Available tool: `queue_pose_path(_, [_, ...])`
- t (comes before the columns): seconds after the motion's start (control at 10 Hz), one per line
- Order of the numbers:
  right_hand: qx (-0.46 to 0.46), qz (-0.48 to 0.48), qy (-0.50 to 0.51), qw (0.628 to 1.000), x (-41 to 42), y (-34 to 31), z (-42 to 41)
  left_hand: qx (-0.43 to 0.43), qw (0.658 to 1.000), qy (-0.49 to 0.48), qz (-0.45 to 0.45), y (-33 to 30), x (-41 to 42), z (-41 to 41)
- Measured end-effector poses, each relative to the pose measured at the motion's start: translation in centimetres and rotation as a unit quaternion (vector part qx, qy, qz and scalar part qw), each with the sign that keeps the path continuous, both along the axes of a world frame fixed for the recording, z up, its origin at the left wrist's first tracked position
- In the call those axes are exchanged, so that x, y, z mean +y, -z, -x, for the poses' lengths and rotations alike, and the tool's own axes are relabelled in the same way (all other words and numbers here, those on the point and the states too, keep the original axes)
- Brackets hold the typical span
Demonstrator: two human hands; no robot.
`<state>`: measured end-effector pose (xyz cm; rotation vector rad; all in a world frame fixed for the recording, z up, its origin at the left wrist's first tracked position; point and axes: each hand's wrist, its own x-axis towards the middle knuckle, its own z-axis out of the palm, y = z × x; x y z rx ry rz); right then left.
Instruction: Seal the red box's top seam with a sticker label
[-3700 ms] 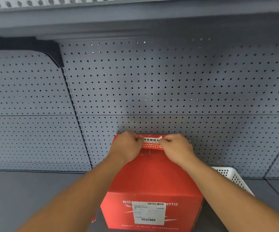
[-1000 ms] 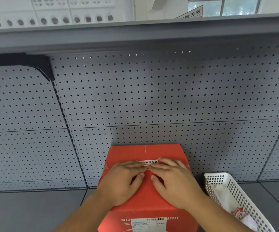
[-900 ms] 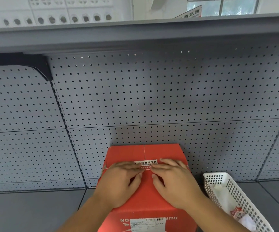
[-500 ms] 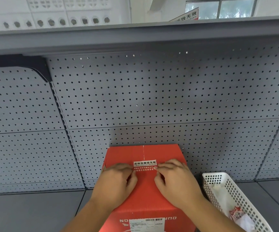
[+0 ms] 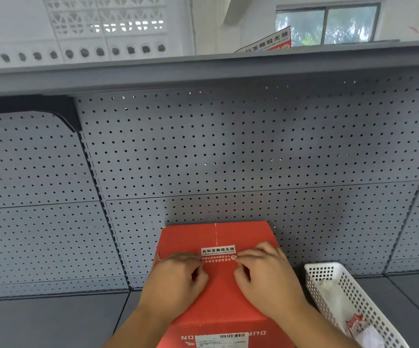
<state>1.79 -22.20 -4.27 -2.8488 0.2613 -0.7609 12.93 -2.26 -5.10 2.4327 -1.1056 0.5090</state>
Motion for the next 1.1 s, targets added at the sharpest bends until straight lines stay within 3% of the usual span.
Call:
queue_pose_path(0.2, [0.060,-0.014,-0.047,0.997,0.2,-0.6,-0.1,0.015,0.999,0.023,-0.023,-0.8,-0.2,0.6])
queue_pose_path(0.3, [0.149,-0.026,-0.085,0.985,0.3,-1.0,-0.3,0.071,0.992,0.035,-0.100,-1.2,-0.4,0.3])
queue_pose_path(0.4, [0.179,-0.013,-0.074,0.981,0.2,-0.9,-0.6,0.089,0.987,0.022,-0.128,-1.2,-0.5,0.0])
queue_pose_path(0.8, [0.102,-0.014,-0.031,0.994,0.3,-0.4,-0.2,0.044,0.989,-0.097,-0.100,-1.3,-0.4,1.3])
queue_pose_path(1.1, [0.106,0.024,-0.029,0.994,0.4,-1.8,0.4,0.032,0.968,-0.175,-0.177,-3.3,-1.1,3.1])
